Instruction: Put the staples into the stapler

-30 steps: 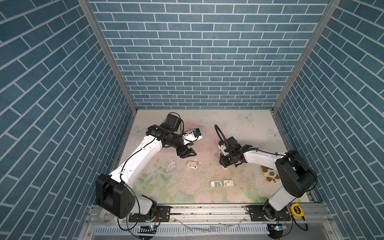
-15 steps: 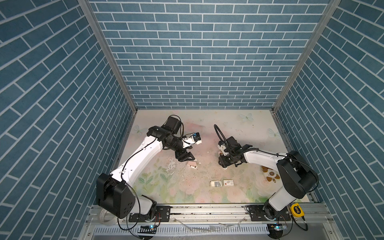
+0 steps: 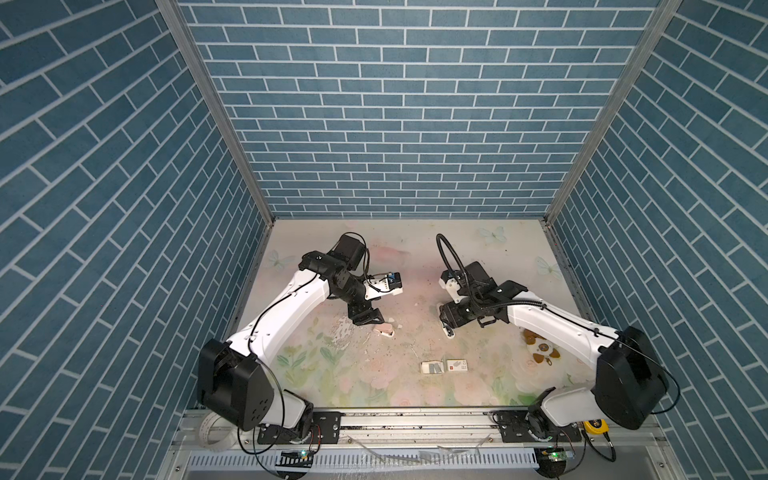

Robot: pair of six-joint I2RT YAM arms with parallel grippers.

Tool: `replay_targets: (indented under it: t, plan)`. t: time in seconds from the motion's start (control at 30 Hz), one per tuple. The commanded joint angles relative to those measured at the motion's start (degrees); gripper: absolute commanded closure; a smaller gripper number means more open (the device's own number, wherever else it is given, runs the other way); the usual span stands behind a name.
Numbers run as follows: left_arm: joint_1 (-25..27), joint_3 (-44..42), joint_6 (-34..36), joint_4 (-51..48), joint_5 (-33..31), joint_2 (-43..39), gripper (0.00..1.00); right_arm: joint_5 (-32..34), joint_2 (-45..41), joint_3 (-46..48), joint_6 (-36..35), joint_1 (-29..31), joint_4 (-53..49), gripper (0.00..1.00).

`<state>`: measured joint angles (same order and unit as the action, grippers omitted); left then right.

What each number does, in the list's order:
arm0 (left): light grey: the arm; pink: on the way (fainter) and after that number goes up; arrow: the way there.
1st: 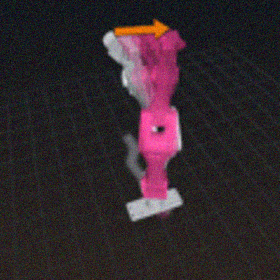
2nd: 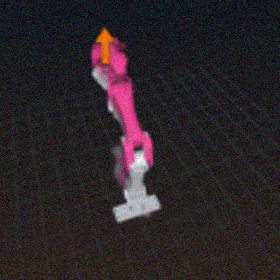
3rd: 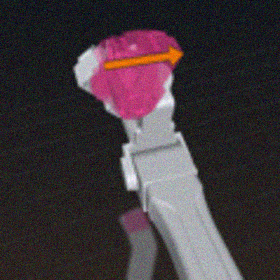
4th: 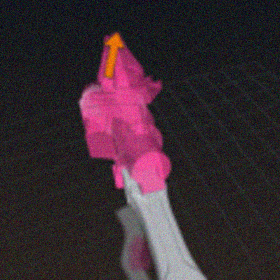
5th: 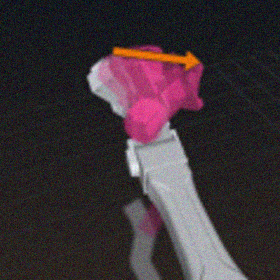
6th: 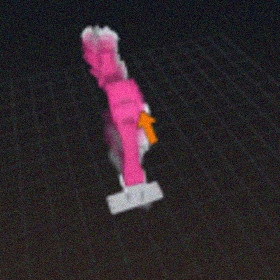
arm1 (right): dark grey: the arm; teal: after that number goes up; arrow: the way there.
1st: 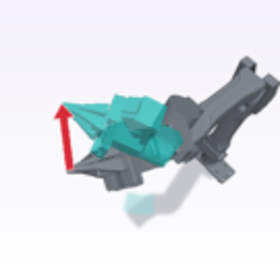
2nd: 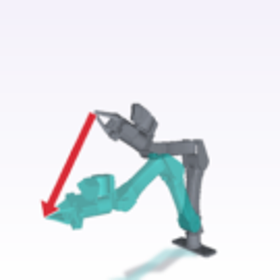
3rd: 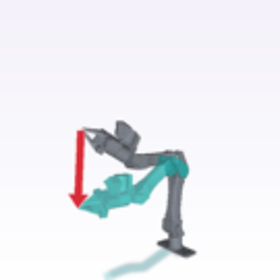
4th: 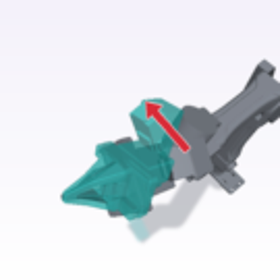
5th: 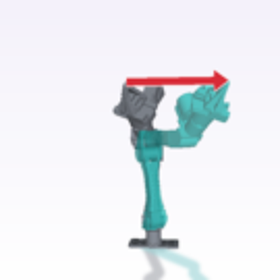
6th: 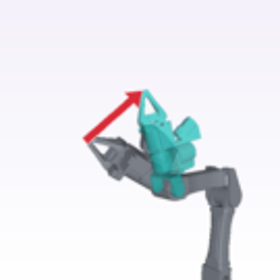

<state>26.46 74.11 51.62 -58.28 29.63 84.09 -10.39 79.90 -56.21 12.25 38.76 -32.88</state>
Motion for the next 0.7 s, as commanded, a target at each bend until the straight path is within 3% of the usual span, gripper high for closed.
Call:
replay_targets:
  t: [0.0, 0.17, 0.37, 0.67]
  plan:
    - [3.0, -1.62, 2.73, 2.01, -4.99, 3.5, 0.26, -1.63, -6.22, 0.85, 3.84, -1.16, -7.7, 0.53]
    - [7.29, -2.73, 6.1, 5.81, -9.72, 8.06, 0.28, -5.63, -17.19, 7.62, 12.16, -2.16, -7.02, 0.58]
    - [8.85, -3.34, 10.46, 8.62, -13.87, 13.61, 0.3, -5.64, -29.96, 14.51, 18.33, -3.5, -5.98, 0.6]
    - [11.73, -2.77, 11.58, 11.58, -17.98, 19.25, 0.35, -9.37, -35.67, 18.65, 21.67, -6.52, -2.95, 0.64]
